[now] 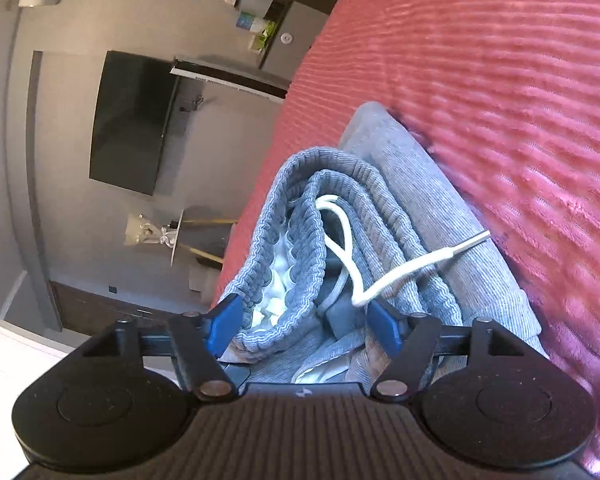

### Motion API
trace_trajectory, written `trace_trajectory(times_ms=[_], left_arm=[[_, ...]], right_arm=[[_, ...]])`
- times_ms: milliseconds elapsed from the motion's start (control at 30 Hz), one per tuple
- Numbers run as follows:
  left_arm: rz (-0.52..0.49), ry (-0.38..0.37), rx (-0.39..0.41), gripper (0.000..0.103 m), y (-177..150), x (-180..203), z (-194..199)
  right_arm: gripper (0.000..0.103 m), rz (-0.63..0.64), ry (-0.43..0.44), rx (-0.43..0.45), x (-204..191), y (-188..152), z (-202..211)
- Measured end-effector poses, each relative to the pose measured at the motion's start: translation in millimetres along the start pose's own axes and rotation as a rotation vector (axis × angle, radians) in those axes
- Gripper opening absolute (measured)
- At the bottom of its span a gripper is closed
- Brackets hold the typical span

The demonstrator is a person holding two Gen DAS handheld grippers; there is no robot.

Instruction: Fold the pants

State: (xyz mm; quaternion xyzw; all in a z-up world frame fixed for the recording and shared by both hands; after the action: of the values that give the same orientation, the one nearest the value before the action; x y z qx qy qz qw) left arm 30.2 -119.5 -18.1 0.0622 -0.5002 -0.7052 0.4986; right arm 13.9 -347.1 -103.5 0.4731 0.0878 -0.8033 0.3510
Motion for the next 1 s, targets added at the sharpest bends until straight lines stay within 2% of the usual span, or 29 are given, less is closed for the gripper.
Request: trace_trajectory(times_ms=[100, 167, 367, 467, 567, 667, 733, 800, 867, 933, 967, 1000], left_arm=[[0.0, 0.001, 0.002, 0.018, 0, 0, 0], [0.008, -0.009, -0.006, 0.02, -1, 0, -2], [-0.002, -0.007, -0.012, 0.02, -3, 2, -4], [0.012, -0.008, -0.004, 0.02, -1, -1, -3], [0.014, -0.009, -0.002, 0.02, -1, -1, -5], [0.012, -0.011, -0.002, 0.019, -1, 0, -5], [0.009, -0.013, -0.003, 0.019, -1, 0, -5], [0.008, -0.012, -0.002, 0.019, -1, -1, -5], [0.003, -0.002, 0.001, 0.02, 0, -1, -4], [0.0, -0.003, 0.001, 0.02, 0, -1, -3], [0.009, -0.016, -0.004, 0.022, 0, -2, -4], [0.018, -0.022, -0.01, 0.022, -1, -2, -6]], right_arm=[[0.076, -0.019, 0.008, -0.007, 2, 2, 3], [0.088, -0.021, 0.033, -0.009, 2, 1, 9], [0.089, -0.028, 0.031, -0.024, -1, -2, 4], [0.089, -0.011, 0.018, 0.026, -6, 2, 12], [0.089, -0.024, 0.044, 0.04, -8, 5, 17], [0.09, -0.003, 0.003, 0.061, -11, 7, 9], [0.09, -0.006, -0.011, 0.024, -11, 5, -7], [0.096, -0.013, 0.021, -0.042, -18, -2, -23], [0.096, 0.041, 0.008, -0.052, -33, -7, -27], [0.096, -0.015, 0.127, -0.148, -37, -10, -31], [0.096, -0.043, 0.159, -0.187, -36, -11, -33], [0.096, -0.041, 0.139, -0.187, -35, -13, -32]])
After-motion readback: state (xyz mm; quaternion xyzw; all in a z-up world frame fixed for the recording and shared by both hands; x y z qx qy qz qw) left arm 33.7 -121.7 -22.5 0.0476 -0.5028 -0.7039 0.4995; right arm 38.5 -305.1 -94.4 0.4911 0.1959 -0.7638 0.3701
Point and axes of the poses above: each gripper's, at about its wrist camera, not at the fingertips, and z roughly against the way its jaws point, x to its right, y to its top, the point moved 3 cm from there along -z, roughly the way its jaws point, and after that the axes turned 13 degrees about -y, right-handed, at the moved point
